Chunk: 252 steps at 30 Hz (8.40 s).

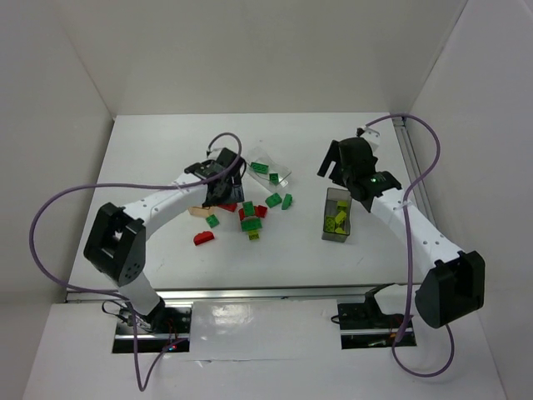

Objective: Sort the legos into containers by color

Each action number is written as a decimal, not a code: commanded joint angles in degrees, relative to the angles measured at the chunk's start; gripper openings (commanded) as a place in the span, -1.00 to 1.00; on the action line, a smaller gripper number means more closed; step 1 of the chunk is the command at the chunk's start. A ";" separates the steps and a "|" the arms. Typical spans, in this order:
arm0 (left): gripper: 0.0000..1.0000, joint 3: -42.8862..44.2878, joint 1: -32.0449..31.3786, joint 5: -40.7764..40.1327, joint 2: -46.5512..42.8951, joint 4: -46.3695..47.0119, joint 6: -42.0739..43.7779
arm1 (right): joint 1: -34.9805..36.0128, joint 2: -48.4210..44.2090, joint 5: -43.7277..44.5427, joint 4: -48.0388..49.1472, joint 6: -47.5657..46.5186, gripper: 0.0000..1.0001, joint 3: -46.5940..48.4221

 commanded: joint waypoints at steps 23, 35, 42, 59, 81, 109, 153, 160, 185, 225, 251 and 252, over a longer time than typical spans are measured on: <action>0.20 -14.89 3.29 -7.20 2.83 7.04 -21.18 | 3.30 2.44 -0.02 0.71 0.12 0.78 0.71; -0.15 -13.57 -0.30 -7.11 -3.04 5.21 -17.49 | 3.30 3.06 -0.55 0.71 0.12 0.80 0.71; -0.15 -3.83 -2.68 -7.02 -5.18 5.46 -11.97 | 3.30 2.53 0.59 0.71 0.12 0.80 0.71; 0.73 44.51 -1.54 -2.98 30.59 3.88 -3.25 | 3.30 2.44 0.07 -0.34 -0.41 0.80 1.76; 1.00 -17.78 -3.47 -7.19 -10.18 -1.92 -2.11 | 4.44 0.60 -1.69 1.41 0.11 0.80 -1.40; 0.69 -21.57 -2.85 6.18 -5.96 1.87 -8.52 | 9.72 2.18 -0.55 0.36 0.64 0.80 0.80; 0.32 6.57 6.90 1.06 -1.47 -1.65 0.56 | 10.24 3.32 1.56 -0.78 0.64 0.83 2.38; 0.64 1.11 -0.30 -2.62 -1.14 -3.31 -18.52 | 11.29 5.17 -0.20 -0.25 0.64 0.83 2.38; 0.30 12.27 0.31 -7.54 19.88 -10.79 -44.73 | 11.30 6.22 -0.20 -1.31 -0.41 0.83 3.43; 0.89 14.47 6.55 -10.62 8.64 -11.50 -13.54 | 12.35 6.22 -0.73 -1.31 -0.41 0.83 3.43; 0.58 12.18 -6.90 4.14 8.18 -6.05 -8.52 | 12.35 4.38 1.39 -1.31 0.12 0.85 1.76; 0.54 12.18 -7.42 3.62 8.19 -6.05 -9.22 | 12.35 4.38 1.39 -1.83 0.12 0.85 1.76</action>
